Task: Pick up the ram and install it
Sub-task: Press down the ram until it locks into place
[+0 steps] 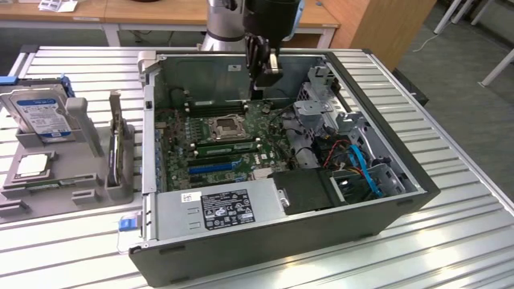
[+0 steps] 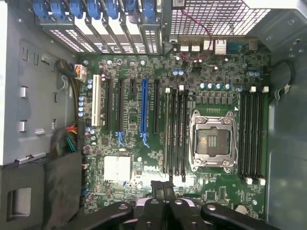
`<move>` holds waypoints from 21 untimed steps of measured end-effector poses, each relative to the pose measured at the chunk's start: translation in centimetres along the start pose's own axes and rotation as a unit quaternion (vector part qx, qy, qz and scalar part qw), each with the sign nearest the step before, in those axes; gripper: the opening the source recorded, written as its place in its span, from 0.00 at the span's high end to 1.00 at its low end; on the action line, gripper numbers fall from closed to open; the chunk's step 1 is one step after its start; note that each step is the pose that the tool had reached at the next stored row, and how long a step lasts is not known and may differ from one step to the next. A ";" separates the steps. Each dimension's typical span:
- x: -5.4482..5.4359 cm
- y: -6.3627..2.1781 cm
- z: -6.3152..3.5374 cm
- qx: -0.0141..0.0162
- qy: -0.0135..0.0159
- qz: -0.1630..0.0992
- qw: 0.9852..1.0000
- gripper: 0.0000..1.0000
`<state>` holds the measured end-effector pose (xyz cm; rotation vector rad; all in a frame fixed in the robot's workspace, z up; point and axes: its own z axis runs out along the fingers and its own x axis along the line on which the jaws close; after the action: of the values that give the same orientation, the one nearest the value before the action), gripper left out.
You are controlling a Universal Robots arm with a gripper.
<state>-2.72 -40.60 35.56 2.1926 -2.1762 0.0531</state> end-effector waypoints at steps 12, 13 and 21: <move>0.1 0.01 -0.85 0.000 0.000 0.000 1.000 0.89; 0.1 0.01 -0.92 0.000 0.000 0.000 1.000 0.89; 0.1 0.02 -1.36 0.000 0.000 0.000 1.000 0.89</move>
<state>-2.72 -40.60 36.93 2.1927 -2.1763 0.0529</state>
